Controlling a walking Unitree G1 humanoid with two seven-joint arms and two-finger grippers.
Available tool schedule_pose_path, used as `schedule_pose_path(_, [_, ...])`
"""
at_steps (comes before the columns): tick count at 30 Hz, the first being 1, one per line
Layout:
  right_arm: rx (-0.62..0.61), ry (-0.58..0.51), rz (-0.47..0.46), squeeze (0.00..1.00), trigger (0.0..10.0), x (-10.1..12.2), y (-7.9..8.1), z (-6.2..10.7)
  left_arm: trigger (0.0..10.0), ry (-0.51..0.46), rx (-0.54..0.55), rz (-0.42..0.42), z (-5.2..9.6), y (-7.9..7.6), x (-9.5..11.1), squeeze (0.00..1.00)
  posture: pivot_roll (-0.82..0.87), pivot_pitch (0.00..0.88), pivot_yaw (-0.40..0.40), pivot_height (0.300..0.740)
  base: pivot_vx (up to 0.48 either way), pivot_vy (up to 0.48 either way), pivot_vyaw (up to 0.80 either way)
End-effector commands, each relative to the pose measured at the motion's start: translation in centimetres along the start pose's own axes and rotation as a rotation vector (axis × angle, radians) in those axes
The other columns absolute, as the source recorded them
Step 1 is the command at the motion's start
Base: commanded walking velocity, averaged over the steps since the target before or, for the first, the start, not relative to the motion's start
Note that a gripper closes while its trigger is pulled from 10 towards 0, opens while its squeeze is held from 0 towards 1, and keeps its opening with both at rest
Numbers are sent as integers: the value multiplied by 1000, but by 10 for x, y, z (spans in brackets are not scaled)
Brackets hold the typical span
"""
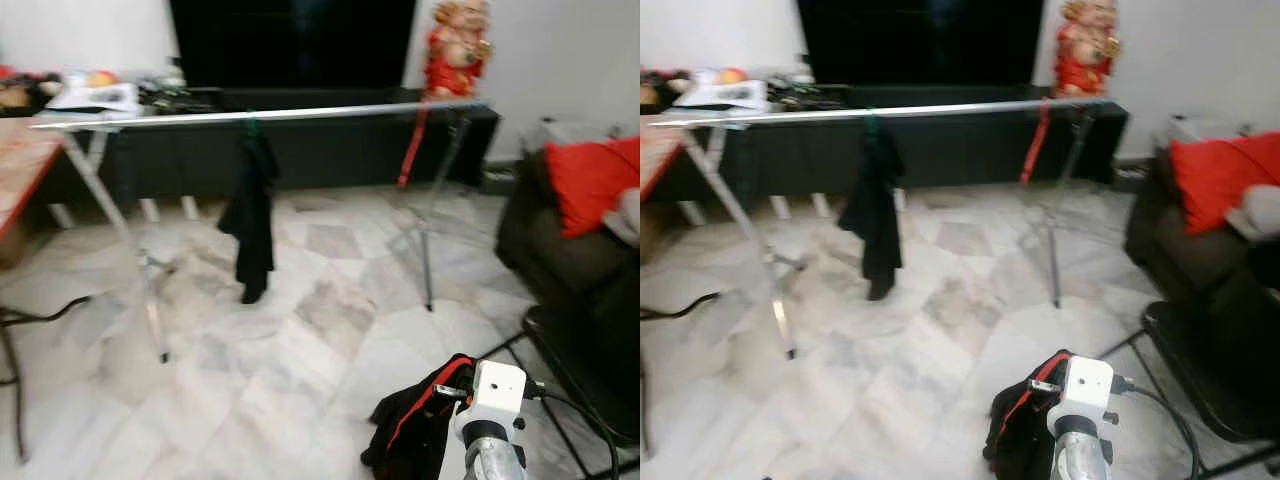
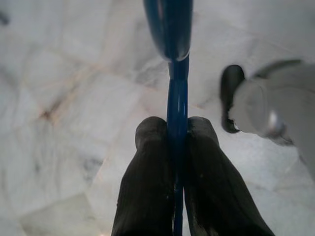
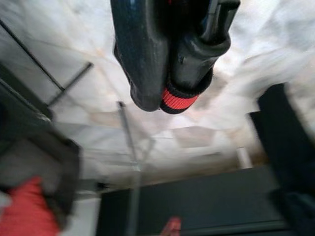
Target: Hang hanger
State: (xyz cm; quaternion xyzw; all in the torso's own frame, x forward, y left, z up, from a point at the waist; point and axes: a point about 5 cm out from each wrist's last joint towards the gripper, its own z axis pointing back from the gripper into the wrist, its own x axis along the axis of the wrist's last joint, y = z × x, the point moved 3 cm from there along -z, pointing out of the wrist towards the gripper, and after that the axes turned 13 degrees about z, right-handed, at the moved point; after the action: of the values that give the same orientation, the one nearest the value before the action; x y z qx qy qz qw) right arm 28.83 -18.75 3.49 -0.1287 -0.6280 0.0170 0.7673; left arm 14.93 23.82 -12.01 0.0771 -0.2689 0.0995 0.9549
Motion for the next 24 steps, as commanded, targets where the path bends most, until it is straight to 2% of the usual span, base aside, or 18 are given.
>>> schedule_pose_path(1, [-1, -34, 12, 0, 10000, 8, -2, -2, 10000, 47, 10, -6, 3, 6, -14, 0, 102, 61, -5, 740, 0, 0, 800])
schedule_pose_path(9, [8, -33, 16, 0, 10000, 8, 0, -2, 10000, 47, 11, -7, 3, 7, -14, 0, 104, 62, -5, 740, 0, 0, 800])
schedule_pose_path(12, [30, -10, 34, 0, 10000, 5, 3, -3, 10000, 22, 0, -39, 2, 6, -8, 0, 99, 66, -4, 740, 0, 0, 748])
schedule_pose_path(17, [52, 15, 29, 0, 10000, 2, 6, -6, 10000, -22, -1, -62, 0, 9, 4, 0, 107, 66, -6, 740, 0, 0, 0])
schedule_pose_path(19, [60, 15, 33, 0, 10000, 4, 7, -10, 10000, -71, 3, -75, -1, 14, 19, 0, 109, 66, -5, 740, 0, 0, 0])
schedule_pose_path(22, [77, 19, 56, 0, 10000, 8, 9, -18, 10000, -185, 8, -122, -2, 18, 52, 0, 113, 65, -5, 740, 0, 0, 0])
schedule_pose_path(24, [79, 20, 59, 0, 10000, 9, 10, -20, 10000, -211, 8, -135, -2, 18, 60, 0, 113, 65, -5, 740, 0, 0, 0])
